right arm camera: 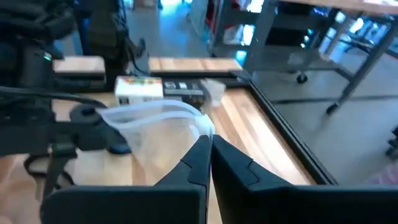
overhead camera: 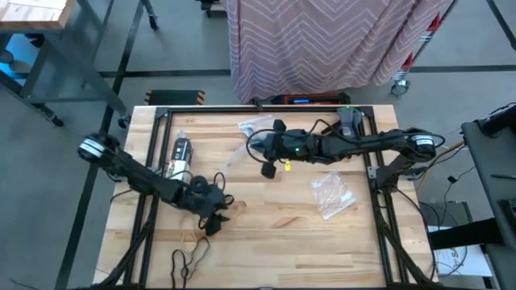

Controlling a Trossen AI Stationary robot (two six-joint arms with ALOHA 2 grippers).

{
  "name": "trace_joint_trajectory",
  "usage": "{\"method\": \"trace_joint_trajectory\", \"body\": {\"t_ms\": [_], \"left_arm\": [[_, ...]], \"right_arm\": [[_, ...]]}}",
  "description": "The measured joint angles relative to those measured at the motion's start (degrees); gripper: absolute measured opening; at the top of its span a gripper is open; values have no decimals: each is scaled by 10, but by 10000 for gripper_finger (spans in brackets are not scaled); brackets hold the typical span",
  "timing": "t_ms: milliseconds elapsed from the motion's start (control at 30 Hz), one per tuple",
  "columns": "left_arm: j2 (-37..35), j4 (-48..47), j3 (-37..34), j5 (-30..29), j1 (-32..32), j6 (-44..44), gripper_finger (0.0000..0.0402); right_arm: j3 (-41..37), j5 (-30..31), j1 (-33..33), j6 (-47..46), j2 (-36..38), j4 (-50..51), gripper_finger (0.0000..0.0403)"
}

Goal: Sort rubber bands
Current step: Put the brown rubberband into the transparent zip bag

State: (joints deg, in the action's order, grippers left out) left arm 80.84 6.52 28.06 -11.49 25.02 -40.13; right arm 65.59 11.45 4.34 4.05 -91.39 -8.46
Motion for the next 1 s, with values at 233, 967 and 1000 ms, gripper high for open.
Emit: {"method": "trace_joint_trajectory", "body": {"t_ms": [233, 967, 1000], "left_arm": [[65, -1, 30, -1, 13, 1, 268], [86, -260, 166, -11, 29, -6, 214], [87, -259, 165, -11, 32, -6, 212]], "right_arm": [[-37, 17, -2, -17, 14, -7, 0], [-61, 16, -7, -21, 24, -11, 0], [-61, 16, -7, -21, 24, -11, 0]]}}
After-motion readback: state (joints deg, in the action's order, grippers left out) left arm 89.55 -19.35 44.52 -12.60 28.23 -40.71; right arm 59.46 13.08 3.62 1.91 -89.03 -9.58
